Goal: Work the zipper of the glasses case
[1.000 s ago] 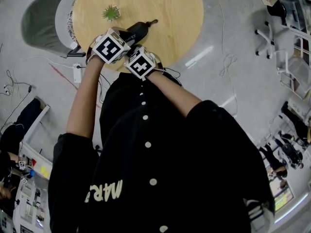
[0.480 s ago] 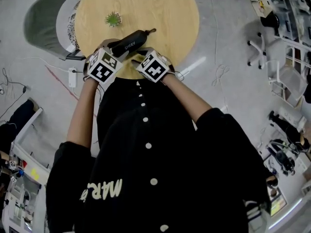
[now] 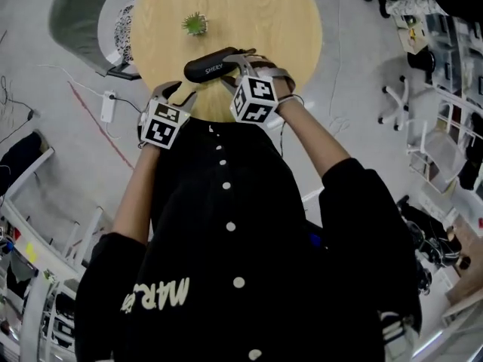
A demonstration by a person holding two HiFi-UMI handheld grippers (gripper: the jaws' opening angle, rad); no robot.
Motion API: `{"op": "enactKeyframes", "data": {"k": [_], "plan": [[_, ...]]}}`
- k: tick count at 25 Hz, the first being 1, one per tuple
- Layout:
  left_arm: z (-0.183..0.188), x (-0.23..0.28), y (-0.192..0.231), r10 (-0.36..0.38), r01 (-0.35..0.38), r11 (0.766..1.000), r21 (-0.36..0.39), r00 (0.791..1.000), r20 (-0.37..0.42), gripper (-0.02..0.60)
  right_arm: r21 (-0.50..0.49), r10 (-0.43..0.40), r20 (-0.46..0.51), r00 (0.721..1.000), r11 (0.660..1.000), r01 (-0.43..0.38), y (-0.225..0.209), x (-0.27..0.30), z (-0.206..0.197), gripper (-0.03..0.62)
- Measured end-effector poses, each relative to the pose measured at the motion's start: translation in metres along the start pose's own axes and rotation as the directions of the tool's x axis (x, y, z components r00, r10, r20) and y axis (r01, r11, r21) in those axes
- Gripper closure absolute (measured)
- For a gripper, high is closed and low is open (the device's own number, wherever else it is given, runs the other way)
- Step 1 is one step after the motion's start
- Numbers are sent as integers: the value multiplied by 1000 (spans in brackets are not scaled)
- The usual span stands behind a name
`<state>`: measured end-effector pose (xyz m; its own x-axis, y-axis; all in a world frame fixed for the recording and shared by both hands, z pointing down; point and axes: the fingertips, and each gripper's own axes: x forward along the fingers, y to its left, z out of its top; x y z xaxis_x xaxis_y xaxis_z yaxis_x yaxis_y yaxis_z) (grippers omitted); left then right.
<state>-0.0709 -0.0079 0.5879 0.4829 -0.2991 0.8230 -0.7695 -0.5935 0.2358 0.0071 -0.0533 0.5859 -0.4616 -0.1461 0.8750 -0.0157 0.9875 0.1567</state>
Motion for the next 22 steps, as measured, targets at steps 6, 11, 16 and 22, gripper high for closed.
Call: {"op": "enactKeyframes", "data": {"k": [6, 11, 16, 22], "plan": [[-12, 12, -10, -4, 5, 996, -89, 1000, 16, 400, -173, 80, -46, 996, 981, -86, 2, 26, 16, 426], [-21, 29, -5, 44, -42, 987, -152, 999, 11, 401, -217, 146, -71, 987, 963, -158, 8, 38, 18, 436], [-23, 44, -3, 44, -36, 954, -296, 999, 20, 402, -192, 209, -73, 975, 956, -220, 9, 42, 17, 437], [-24, 58, -1, 119, -100, 916, -388, 993, 26, 411, -168, 287, -99, 953, 939, -300, 8, 44, 18, 439]]}}
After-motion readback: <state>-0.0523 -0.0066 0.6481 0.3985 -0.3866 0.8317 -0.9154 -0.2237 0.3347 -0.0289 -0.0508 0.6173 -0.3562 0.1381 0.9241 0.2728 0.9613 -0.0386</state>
